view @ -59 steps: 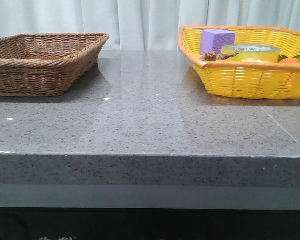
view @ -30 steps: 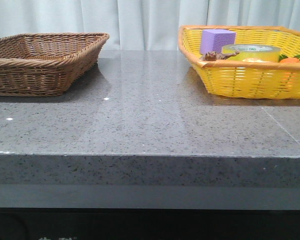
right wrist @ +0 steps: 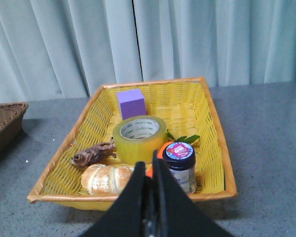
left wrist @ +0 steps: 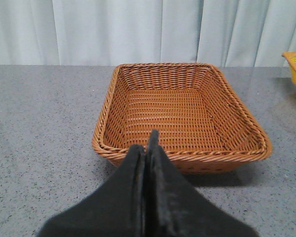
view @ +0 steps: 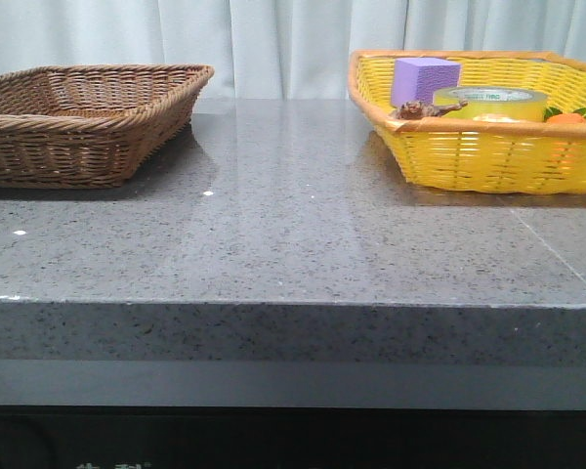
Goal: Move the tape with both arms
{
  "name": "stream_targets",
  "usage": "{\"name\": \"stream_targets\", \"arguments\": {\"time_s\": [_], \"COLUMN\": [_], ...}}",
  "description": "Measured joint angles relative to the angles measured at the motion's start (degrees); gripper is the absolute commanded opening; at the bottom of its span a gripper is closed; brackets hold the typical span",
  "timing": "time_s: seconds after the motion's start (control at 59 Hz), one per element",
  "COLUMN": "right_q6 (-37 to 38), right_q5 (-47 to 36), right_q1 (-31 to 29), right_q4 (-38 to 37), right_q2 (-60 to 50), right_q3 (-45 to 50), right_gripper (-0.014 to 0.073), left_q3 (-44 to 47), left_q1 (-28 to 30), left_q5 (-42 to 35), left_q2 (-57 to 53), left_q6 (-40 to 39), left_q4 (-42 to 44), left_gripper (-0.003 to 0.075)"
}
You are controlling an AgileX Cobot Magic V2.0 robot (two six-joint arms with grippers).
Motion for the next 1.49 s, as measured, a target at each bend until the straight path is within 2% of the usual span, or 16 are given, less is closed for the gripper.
{"name": "stream_targets", "arguments": {"time_s": [0.068, 0.119, 0.186, 0.305, 0.373, 0.407, 0.661, 0.847, 1.305, 1.492], "right_q6": [0.0, 0.0, 0.0, 0.0, 0.0, 0.0, 0.0, 0.0, 0.5, 1.6], "right_q5": [0.3, 0.5, 0.9, 1.2, 1.3, 1.3, 1.4, 2.5, 11.4, 16.5], "right_q1": [0.0, 0.0, 0.0, 0.0, 0.0, 0.0, 0.0, 0.0, 0.0, -0.3], "right_q4": [0.0, 0.0, 0.0, 0.0, 0.0, 0.0, 0.0, 0.0, 0.0, -0.1], "right_q2": [2.6, 3.8, 4.4, 4.4, 4.4, 4.4, 4.9, 13.0, 54.4, 67.1], "right_q3": [-1.0, -1.1, -1.1, -1.2, -1.2, -1.2, -1.4, -5.9, -36.2, -48.8], "right_gripper": [-0.0052, 0.0007, 0.0154, 0.0509, 0.0639, 0.0642, 0.0622, 0.0622, 0.0622, 0.0622], "left_q3": [-1.3, -1.6, -1.6, -1.7, -1.7, -1.7, -1.7, -1.7, -1.7, -1.7], "left_q1": [0.0, 0.0, 0.0, 0.0, 0.0, 0.0, 0.0, 0.0, 0.0, 0.0], "left_q5": [0.0, -0.2, -0.5, -0.9, -0.9, -0.9, -0.9, -0.9, -0.9, -0.9], "left_q2": [2.4, 3.4, 3.8, 3.8, 3.8, 3.8, 3.8, 3.8, 3.8, 3.8], "left_q6": [0.0, 0.0, 0.0, 0.0, 0.0, 0.0, 0.0, 0.0, 0.0, 0.0], "left_q4": [0.0, 0.0, 0.0, 0.0, 0.0, 0.0, 0.0, 0.0, 0.0, 0.0], "left_gripper": [0.0, 0.0057, 0.0202, 0.0528, 0.0631, 0.0654, 0.0658, 0.0658, 0.0658, 0.0658]}}
